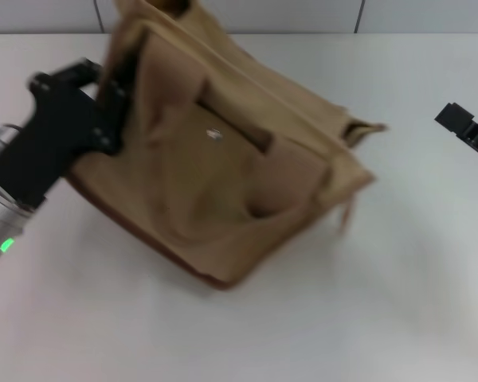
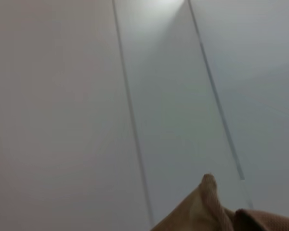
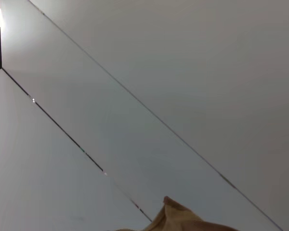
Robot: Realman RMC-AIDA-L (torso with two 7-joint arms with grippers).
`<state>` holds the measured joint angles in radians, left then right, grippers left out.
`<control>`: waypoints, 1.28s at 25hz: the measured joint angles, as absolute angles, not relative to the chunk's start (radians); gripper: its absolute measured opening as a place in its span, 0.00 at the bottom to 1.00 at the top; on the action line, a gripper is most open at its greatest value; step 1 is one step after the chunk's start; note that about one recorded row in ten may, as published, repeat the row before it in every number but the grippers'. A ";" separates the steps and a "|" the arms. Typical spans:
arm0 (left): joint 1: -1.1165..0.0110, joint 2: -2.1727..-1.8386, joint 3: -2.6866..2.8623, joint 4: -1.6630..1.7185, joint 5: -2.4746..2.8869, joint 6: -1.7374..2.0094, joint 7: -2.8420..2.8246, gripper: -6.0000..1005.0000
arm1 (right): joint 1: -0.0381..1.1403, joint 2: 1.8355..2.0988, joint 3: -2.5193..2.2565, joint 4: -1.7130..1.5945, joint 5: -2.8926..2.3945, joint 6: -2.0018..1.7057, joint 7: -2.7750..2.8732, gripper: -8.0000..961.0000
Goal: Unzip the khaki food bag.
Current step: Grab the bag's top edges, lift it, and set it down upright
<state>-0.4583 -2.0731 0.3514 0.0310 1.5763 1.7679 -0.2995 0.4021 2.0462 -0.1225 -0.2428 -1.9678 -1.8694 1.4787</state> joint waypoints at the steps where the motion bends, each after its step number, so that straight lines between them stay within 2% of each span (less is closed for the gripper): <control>1: -0.458 -2.072 0.301 0.062 1.575 1.768 -0.306 0.07 | 0.399 2.046 -0.118 -0.243 -1.962 -1.869 1.479 0.45; 9: -0.492 -2.075 0.356 0.099 1.581 1.814 -0.363 0.07 | 0.406 2.050 -0.117 -0.244 -1.960 -1.860 1.479 0.43; 16: -0.577 -2.080 0.637 -0.116 1.585 1.595 -0.152 0.07 | 0.402 2.052 -0.122 -0.244 -1.962 -1.855 1.478 0.42; 23: -0.573 -2.080 0.627 -0.142 1.593 1.621 -0.126 0.08 | 0.405 2.049 -0.168 -0.283 -1.987 -1.799 1.400 0.40; 25: -0.571 -2.080 0.627 -0.140 1.593 1.635 -0.126 0.08 | 0.413 2.053 -0.217 -0.295 -1.992 -1.785 1.299 0.40; 28: -0.572 -2.080 0.627 -0.140 1.594 1.643 -0.127 0.08 | 0.427 2.079 -0.280 -0.279 -1.994 -1.743 1.069 0.39; 32: -0.580 -2.080 0.627 -0.145 1.596 1.641 -0.129 0.08 | 0.446 2.084 -0.285 -0.198 -1.992 -1.700 0.886 0.38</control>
